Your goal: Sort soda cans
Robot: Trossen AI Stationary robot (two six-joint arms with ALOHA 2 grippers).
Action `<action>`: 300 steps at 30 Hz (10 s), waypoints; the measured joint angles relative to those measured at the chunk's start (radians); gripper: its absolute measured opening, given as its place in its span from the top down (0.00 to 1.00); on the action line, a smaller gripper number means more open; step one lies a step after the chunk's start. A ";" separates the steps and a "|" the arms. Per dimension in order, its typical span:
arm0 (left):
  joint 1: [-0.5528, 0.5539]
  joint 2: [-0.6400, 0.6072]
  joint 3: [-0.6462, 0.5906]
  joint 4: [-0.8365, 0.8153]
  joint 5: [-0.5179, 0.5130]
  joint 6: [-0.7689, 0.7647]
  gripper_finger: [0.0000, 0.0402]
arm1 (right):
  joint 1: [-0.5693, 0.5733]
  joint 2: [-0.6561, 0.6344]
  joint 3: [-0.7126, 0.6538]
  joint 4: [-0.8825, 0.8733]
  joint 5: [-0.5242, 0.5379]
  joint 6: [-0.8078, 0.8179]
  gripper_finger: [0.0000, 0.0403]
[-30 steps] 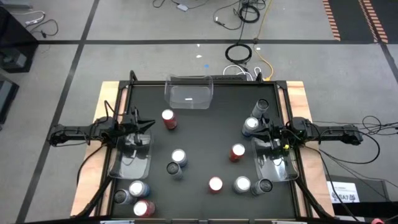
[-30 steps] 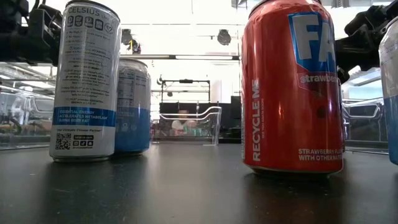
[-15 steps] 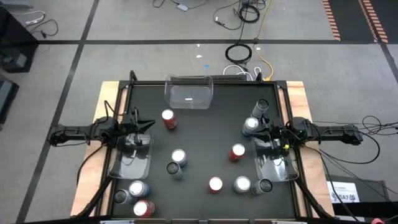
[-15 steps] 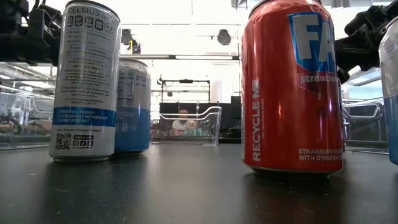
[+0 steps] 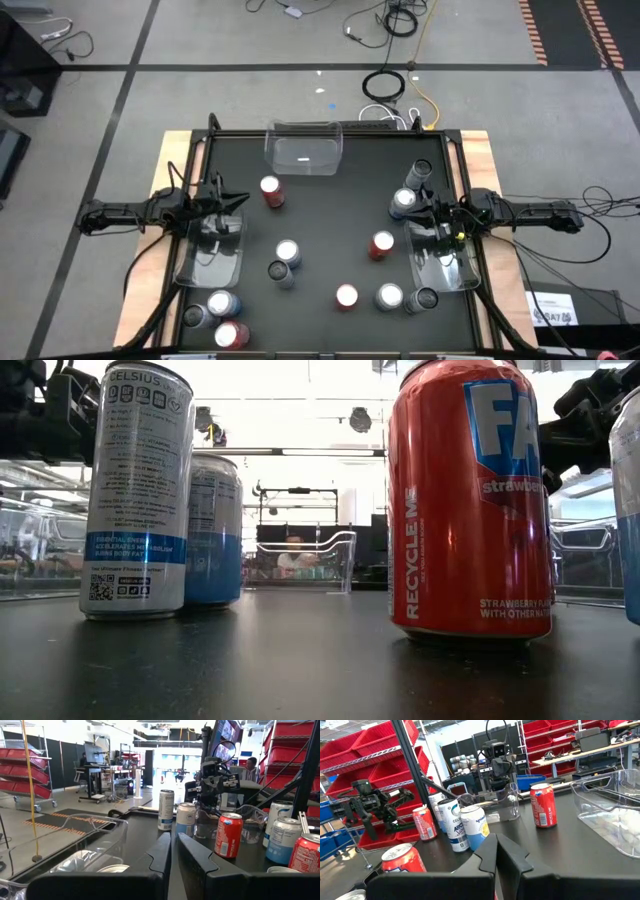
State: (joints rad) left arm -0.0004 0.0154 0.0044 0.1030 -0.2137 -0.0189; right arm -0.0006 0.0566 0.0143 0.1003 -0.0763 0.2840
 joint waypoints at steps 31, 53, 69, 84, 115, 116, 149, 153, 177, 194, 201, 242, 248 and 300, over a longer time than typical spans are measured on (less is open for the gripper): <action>0.000 0.000 0.000 0.000 0.000 0.000 0.89 | 0.000 0.000 0.000 0.007 0.048 0.026 1.00; 0.000 0.000 0.000 0.000 0.000 0.000 0.89 | 0.000 0.004 0.000 0.134 0.200 0.061 1.00; 0.000 0.000 0.000 0.000 0.000 0.000 0.89 | -0.023 0.466 0.558 -0.071 0.442 -0.210 1.00; 0.000 0.000 0.000 0.000 0.000 0.000 0.89 | -0.111 1.015 1.286 -1.327 0.366 0.536 1.00; 0.000 0.000 0.000 0.000 0.000 0.000 0.89 | -0.103 1.090 1.320 -1.532 0.259 0.641 0.68; 0.000 0.000 0.000 0.000 0.000 0.000 0.89 | -0.097 1.095 1.320 -1.541 0.260 0.643 0.65; 0.000 0.000 0.000 0.000 0.000 0.000 0.89 | 0.211 1.336 1.320 -1.312 0.203 1.102 0.31; 0.000 0.000 0.000 0.000 0.000 0.000 0.89 | 0.253 1.383 1.320 -1.266 0.202 1.178 0.31; 0.000 0.000 0.000 0.000 0.000 0.000 0.89 | 0.290 1.482 1.320 -1.315 0.202 1.215 0.31; 0.000 0.000 0.000 0.000 0.000 0.000 0.89 | 0.290 1.482 1.320 -1.263 0.207 1.120 0.27; 0.000 0.000 0.000 0.000 0.000 0.000 0.89 | 0.290 1.482 1.320 -1.273 0.207 1.130 0.12; 0.000 0.002 0.000 -0.009 0.000 0.000 0.89 | 0.288 1.566 1.180 -1.142 0.156 1.227 0.06; 0.000 0.002 0.000 -0.007 0.000 0.000 0.89 | 0.286 1.566 1.172 -1.135 0.155 1.223 0.21; 0.000 0.002 0.000 -0.007 0.000 0.000 0.89 | -0.437 1.823 1.486 -1.153 0.212 0.622 0.29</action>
State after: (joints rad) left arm -0.0002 0.0174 0.0048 0.0957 -0.2138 -0.0189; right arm -0.4371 1.8801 1.5005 -1.0530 0.1358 0.9065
